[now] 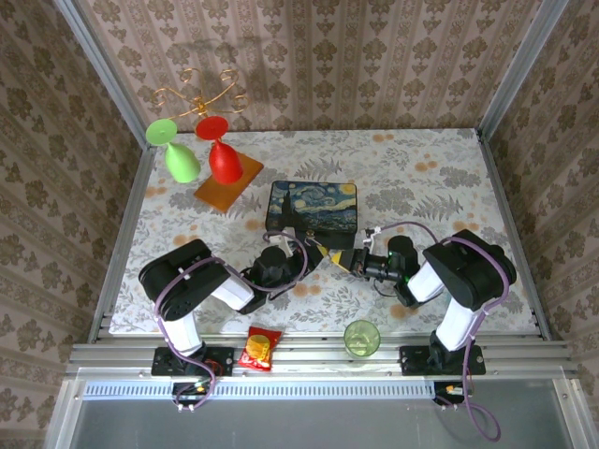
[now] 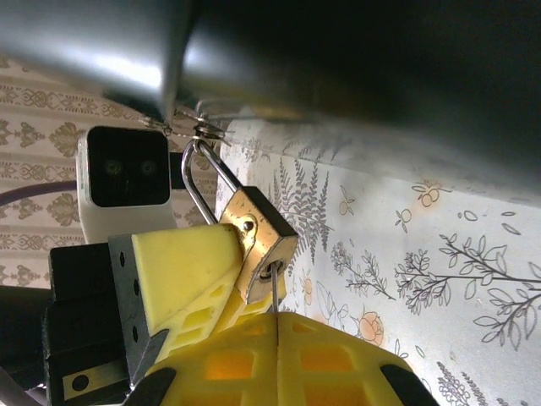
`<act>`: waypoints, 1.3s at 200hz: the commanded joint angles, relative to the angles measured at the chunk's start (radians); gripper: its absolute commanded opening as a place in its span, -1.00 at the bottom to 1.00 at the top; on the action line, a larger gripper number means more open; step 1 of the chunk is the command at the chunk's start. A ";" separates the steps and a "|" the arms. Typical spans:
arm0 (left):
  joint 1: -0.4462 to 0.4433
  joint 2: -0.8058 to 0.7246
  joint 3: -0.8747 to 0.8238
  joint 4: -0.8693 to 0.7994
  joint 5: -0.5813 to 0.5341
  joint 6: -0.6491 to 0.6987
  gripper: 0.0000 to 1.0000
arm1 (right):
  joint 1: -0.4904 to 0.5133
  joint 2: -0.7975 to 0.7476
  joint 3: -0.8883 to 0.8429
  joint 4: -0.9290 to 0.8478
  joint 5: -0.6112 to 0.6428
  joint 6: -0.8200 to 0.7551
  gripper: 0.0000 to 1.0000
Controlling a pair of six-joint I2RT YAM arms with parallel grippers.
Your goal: Unlock the padlock with the key
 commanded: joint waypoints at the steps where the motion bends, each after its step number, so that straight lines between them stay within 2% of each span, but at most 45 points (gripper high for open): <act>1: -0.031 -0.038 0.010 0.097 0.052 -0.004 -1.00 | -0.042 0.015 0.017 0.028 -0.010 -0.005 -1.00; 66: -0.048 -0.029 0.033 0.100 0.042 -0.014 -1.00 | -0.026 0.063 0.040 0.030 -0.006 0.015 -1.00; 95: -0.047 -0.043 0.040 0.098 0.019 -0.006 -1.00 | 0.033 0.057 0.031 0.033 0.066 0.034 -1.00; 120: -0.045 -0.044 0.041 0.102 0.012 -0.030 -1.00 | 0.044 0.040 -0.002 0.033 0.147 0.052 -1.00; 168: -0.053 -0.075 0.062 0.105 -0.009 -0.067 -1.00 | 0.123 -0.076 -0.064 0.030 0.324 0.073 -1.00; 260: -0.066 -0.112 0.093 0.110 0.010 -0.106 -1.00 | 0.133 -0.080 -0.061 0.032 0.371 0.093 -1.00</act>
